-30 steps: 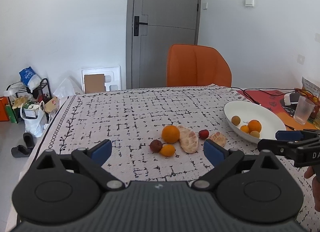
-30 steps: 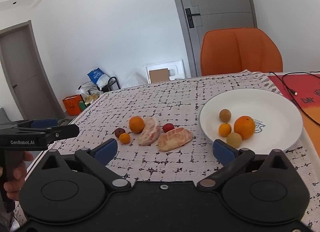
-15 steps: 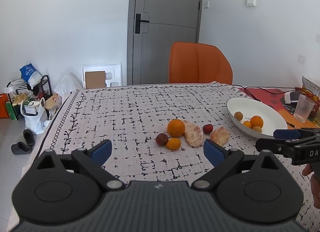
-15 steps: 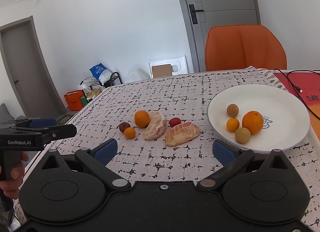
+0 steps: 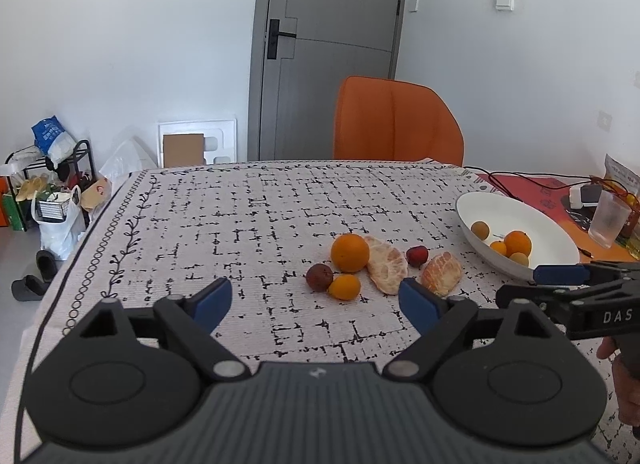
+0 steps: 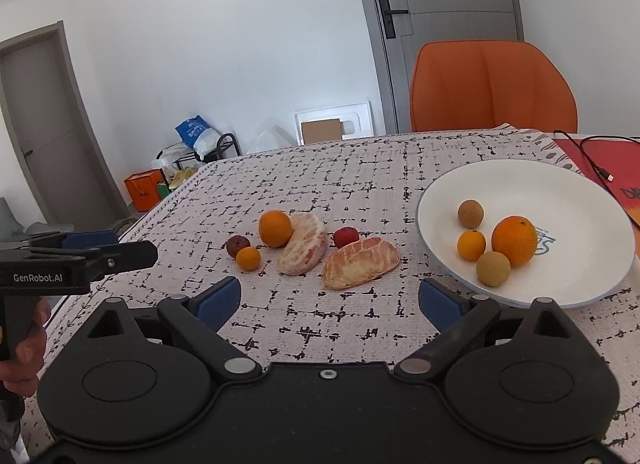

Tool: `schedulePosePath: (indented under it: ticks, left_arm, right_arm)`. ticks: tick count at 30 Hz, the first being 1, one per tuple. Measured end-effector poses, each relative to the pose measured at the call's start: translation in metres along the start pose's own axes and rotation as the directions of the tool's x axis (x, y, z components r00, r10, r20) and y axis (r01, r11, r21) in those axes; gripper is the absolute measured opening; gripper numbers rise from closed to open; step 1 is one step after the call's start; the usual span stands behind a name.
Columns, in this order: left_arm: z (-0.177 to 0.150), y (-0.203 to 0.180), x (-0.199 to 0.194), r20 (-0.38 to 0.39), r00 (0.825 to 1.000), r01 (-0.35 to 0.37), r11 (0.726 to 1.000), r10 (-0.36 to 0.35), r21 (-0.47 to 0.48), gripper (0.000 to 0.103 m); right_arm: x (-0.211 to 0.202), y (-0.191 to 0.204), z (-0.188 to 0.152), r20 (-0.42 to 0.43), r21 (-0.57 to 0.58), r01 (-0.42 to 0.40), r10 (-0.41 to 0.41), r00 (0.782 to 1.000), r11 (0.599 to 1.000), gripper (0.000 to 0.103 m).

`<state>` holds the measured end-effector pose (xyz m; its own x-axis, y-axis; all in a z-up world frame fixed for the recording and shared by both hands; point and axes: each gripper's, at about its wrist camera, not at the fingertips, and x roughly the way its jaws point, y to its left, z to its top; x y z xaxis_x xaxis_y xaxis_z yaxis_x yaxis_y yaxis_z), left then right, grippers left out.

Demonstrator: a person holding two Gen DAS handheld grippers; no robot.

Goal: Organize fruits
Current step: 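Move both open grippers toward the loose fruits beside the bowl, then close the left gripper on a small orange while the right gripper grasps a peeled orange half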

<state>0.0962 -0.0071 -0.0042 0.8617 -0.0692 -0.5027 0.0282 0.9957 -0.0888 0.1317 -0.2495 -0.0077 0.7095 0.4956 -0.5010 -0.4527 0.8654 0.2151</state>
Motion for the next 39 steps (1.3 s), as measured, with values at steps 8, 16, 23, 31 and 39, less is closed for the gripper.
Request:
schedulePosePath:
  ticks: [8,16,23,31,39]
  left_arm:
    - [-0.001,0.000,0.023,-0.036,0.999,0.031,1.000,-0.031,-0.001,0.063]
    - [-0.004,-0.003,0.047,-0.078,0.995,0.065,0.998,-0.065,0.001,0.046]
    - [-0.005,-0.001,0.068,-0.113,0.989,0.090,0.996,-0.091,-0.011,0.036]
    - [-0.003,-0.002,0.090,-0.140,0.984,0.107,0.994,-0.109,-0.023,0.034]
    - [-0.006,-0.001,0.098,-0.124,0.986,0.112,0.993,-0.115,-0.028,0.026]
  right_arm:
    - [0.020,0.002,0.003,-0.033,-0.014,0.005,-0.006,0.999,1.000,0.085]
    - [0.040,0.001,0.003,-0.072,-0.012,0.007,-0.008,0.997,1.000,0.074]
    - [0.054,0.001,0.005,-0.098,0.003,0.010,-0.010,0.995,1.000,0.069]
    - [0.068,0.006,0.007,-0.120,-0.012,0.026,-0.027,0.992,1.000,0.069]
    - [0.081,0.009,0.012,-0.122,-0.029,0.058,-0.061,0.991,0.998,0.069]
